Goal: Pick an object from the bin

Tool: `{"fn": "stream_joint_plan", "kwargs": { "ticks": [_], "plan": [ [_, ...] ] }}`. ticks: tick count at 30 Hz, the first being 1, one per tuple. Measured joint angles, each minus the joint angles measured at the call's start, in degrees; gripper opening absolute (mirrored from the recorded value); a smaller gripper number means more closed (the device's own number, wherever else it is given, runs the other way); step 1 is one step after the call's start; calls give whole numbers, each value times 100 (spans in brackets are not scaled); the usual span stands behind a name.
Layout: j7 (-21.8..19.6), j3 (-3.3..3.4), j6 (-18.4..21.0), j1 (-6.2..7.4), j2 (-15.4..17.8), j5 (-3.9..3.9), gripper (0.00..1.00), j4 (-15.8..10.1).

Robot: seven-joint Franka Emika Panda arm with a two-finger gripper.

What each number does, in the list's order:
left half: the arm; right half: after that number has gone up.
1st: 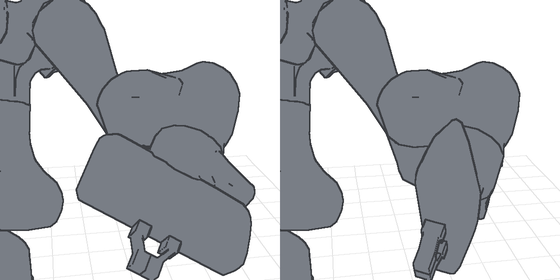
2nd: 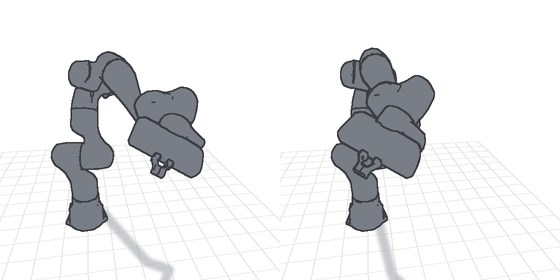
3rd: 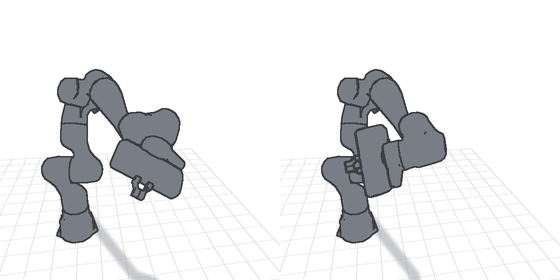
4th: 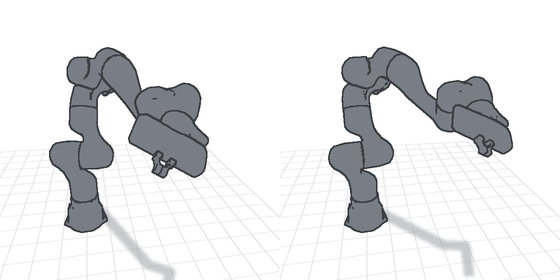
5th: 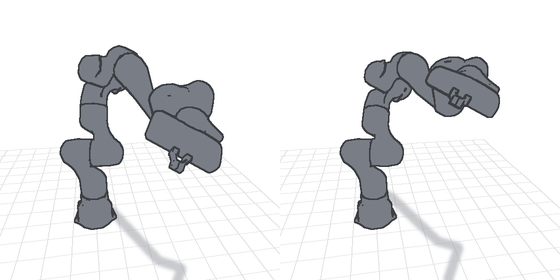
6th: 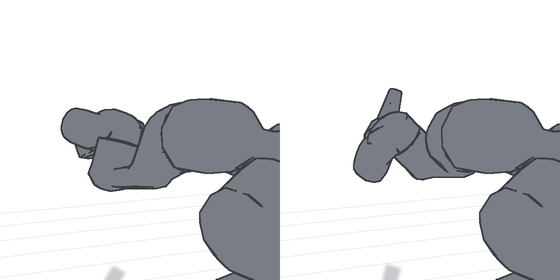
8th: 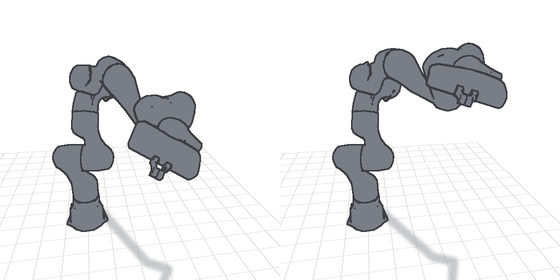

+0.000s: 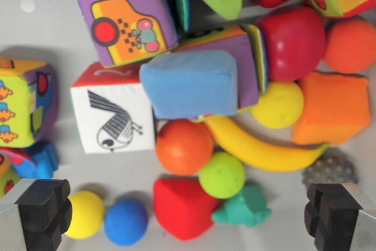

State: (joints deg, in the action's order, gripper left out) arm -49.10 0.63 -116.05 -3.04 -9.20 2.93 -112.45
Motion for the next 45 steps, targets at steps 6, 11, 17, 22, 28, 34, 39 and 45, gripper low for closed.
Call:
{"fn": "stream_joint_plan", "kwargs": {
  "ticks": [6, 11, 17, 22, 28, 34, 39, 45],
  "plan": [
    [0, 0, 0, 0, 0, 0, 100, 0],
    [0, 0, 0, 0, 0, 0, 100, 0],
    [0, -2, 0, 7, 2, 0, 100, -21],
    [-17, -13, -46, 20, 20, 0, 100, -83],
    [-61, -32, -139, 53, 63, -2, 100, -207],
    [-128, -61, -266, 97, 132, -8, 100, -386],
    [-198, -89, -404, 151, 196, -17, 100, -561],
    [-290, -127, -578, 215, 267, -35, 100, -784]
  ]
}}
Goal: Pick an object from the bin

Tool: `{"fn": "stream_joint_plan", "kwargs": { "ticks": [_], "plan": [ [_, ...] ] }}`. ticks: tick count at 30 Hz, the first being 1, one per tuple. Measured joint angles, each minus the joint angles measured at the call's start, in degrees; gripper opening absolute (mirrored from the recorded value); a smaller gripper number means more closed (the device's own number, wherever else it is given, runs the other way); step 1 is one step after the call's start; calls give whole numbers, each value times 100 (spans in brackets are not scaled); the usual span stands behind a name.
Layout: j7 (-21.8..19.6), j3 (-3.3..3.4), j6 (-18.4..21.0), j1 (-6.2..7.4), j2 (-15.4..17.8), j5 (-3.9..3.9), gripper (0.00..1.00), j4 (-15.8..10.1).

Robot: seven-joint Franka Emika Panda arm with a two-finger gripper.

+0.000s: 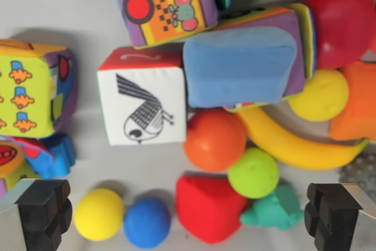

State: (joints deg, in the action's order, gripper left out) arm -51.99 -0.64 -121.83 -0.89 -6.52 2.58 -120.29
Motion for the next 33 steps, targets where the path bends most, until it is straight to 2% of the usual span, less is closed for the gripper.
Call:
{"fn": "stream_joint_plan", "kwargs": {
  "ticks": [17, 33],
  "plan": [
    [-321, -154, -576, 223, 202, -63, 100, -680],
    [-766, -365, -1301, 528, 317, -124, 100, -1394]
  ]
}}
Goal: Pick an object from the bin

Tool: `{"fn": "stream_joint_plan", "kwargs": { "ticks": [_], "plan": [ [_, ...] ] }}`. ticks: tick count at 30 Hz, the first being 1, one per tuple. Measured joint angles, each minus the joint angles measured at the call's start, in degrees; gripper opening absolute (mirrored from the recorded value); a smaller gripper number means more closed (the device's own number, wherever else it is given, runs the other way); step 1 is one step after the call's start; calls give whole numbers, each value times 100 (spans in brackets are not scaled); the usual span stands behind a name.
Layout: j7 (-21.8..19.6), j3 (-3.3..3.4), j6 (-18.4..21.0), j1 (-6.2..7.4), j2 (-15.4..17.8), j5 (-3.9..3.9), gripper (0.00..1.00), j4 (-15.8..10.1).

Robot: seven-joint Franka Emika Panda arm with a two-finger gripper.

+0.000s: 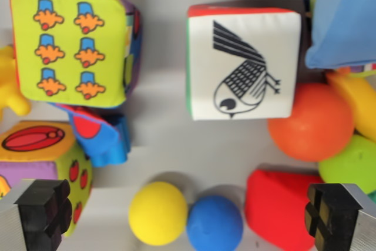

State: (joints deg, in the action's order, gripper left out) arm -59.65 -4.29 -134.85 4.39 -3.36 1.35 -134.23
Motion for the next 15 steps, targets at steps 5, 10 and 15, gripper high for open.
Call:
{"fn": "stream_joint_plan", "kwargs": {
  "ticks": [5, 10, 15],
  "plan": [
    [-156, -74, -234, 104, 7, -19, 100, -197],
    [-327, -153, -476, 216, 8, -30, 100, -393],
    [-498, -228, -706, 326, 2, -34, 100, -565]
  ]
}}
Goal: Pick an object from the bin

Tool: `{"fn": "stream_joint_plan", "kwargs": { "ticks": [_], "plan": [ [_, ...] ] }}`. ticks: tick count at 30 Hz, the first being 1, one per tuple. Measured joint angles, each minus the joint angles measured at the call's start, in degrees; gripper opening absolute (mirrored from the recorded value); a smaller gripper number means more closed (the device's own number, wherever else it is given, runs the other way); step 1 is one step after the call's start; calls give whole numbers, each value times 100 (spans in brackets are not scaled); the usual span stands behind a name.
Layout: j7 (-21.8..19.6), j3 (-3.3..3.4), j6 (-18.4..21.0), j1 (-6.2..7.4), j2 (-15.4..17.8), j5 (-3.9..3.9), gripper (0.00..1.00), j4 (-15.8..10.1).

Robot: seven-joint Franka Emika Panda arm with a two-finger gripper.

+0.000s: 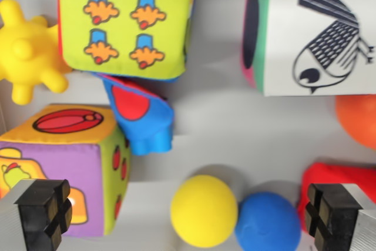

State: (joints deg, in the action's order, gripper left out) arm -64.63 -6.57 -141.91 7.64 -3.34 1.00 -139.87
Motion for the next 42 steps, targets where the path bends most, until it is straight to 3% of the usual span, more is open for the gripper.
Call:
{"fn": "stream_joint_plan", "kwargs": {
  "ticks": [9, 13, 24, 31, 42],
  "plan": [
    [-363, -152, -454, 224, -97, 0, 100, -275],
    [-434, -170, -645, 274, -220, 18, 100, -313],
    [-594, -92, -1352, 293, -968, 232, 100, -312],
    [-701, -6, -1746, 347, -1390, 378, 100, -252],
    [-794, 139, -2155, 468, -1943, 499, 100, -162]
  ]
}}
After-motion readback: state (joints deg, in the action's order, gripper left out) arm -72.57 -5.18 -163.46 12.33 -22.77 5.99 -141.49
